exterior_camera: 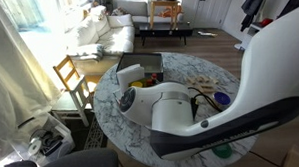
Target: Scoop up the contents in the can and put the scoop on the table
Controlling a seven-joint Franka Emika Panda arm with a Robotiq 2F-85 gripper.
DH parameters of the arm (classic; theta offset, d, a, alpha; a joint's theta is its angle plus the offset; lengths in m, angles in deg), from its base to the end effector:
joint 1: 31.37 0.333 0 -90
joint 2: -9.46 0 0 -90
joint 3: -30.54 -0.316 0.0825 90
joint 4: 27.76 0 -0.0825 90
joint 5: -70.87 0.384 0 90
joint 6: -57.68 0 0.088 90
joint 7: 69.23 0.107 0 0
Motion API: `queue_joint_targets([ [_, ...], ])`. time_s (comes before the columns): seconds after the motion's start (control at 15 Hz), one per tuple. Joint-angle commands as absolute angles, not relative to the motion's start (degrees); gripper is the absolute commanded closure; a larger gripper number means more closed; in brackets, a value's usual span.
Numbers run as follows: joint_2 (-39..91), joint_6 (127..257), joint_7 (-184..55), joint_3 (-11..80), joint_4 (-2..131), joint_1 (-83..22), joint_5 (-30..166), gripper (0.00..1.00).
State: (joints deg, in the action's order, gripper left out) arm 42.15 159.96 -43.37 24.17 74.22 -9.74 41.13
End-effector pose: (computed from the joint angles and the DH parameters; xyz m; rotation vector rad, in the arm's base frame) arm 0.5476 0.2392 0.2130 2.4844 0.3707 -0.3960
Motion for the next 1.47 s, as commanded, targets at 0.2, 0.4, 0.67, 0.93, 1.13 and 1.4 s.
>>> queue_joint_targets([
  [0.2,44.4,159.0,-48.5,24.3,71.9,-10.4,44.4,0.98],
  [0.4,45.6,160.1,-51.8,23.7,71.3,-10.8,45.3,0.98],
  [0.67,46.3,161.0,-55.7,23.3,70.3,-11.7,47.1,0.98],
  [0.93,46.4,161.1,-59.1,22.9,69.4,-13.3,51.1,0.98],
  [1.13,46.2,161.3,-61.0,22.8,69.1,-14.7,54.9,0.98],
  [1.4,45.6,162.3,-62.4,22.8,69.3,-16.2,59.5,0.98],
])
